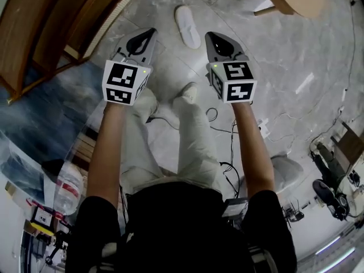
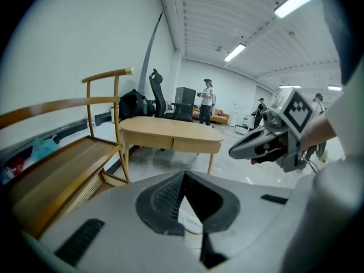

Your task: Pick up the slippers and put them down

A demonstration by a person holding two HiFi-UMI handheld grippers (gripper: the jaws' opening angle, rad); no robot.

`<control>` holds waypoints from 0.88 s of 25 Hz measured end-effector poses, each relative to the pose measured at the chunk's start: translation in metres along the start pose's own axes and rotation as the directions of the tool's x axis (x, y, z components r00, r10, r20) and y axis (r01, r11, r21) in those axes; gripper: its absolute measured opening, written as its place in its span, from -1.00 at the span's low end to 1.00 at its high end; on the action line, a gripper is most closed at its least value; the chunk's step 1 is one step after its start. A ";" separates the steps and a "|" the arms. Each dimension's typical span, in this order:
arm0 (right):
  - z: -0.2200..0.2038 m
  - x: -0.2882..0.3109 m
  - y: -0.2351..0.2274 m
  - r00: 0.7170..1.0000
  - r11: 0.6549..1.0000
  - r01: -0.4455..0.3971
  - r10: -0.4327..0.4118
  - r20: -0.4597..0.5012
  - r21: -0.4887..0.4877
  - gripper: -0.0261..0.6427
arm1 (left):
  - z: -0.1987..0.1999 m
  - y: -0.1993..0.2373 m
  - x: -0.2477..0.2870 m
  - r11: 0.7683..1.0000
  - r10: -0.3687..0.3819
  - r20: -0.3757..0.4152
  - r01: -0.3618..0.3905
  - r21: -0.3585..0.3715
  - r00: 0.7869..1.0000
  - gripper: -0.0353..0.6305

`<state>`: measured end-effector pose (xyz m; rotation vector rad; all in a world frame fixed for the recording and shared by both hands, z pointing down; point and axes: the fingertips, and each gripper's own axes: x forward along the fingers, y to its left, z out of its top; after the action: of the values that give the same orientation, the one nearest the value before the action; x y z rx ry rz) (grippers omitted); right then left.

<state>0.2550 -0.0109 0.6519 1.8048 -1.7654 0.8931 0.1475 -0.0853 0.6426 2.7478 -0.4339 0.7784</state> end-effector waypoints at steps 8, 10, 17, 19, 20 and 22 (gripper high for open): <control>0.085 -0.087 0.017 1.000 1.000 0.000 0.000 0.027 -0.020 -0.92 | 0.098 -0.020 -0.073 1.000 0.020 0.026 -0.019 -0.009 0.999 -0.88; 0.102 -0.110 0.021 1.000 0.999 0.003 -0.001 0.031 -0.034 -0.92 | 0.118 -0.026 -0.089 1.000 0.024 0.030 -0.024 -0.005 0.999 -0.88; 0.136 -0.175 0.025 0.999 0.999 0.023 -0.021 0.050 -0.035 -0.92 | 0.174 -0.040 -0.138 0.999 0.025 0.057 -0.026 0.019 0.998 -0.88; 0.143 -0.191 0.024 0.998 0.999 0.028 -0.026 0.053 -0.044 -0.92 | 0.191 -0.047 -0.148 0.999 0.022 0.069 -0.025 0.036 0.997 -0.88; 0.148 -0.199 0.024 0.998 0.998 0.031 -0.028 0.062 -0.047 -0.92 | 0.200 -0.051 -0.152 0.999 0.020 0.077 -0.024 0.048 0.997 -0.88; 0.157 -0.215 0.023 0.997 0.998 0.035 -0.032 0.075 -0.049 -0.92 | 0.215 -0.060 -0.161 0.997 0.015 0.090 -0.021 0.070 0.996 -0.88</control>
<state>0.2602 0.0239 0.3872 1.8520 -1.7812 0.7709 0.1376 -0.0639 0.3681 2.8576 -0.4579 0.6892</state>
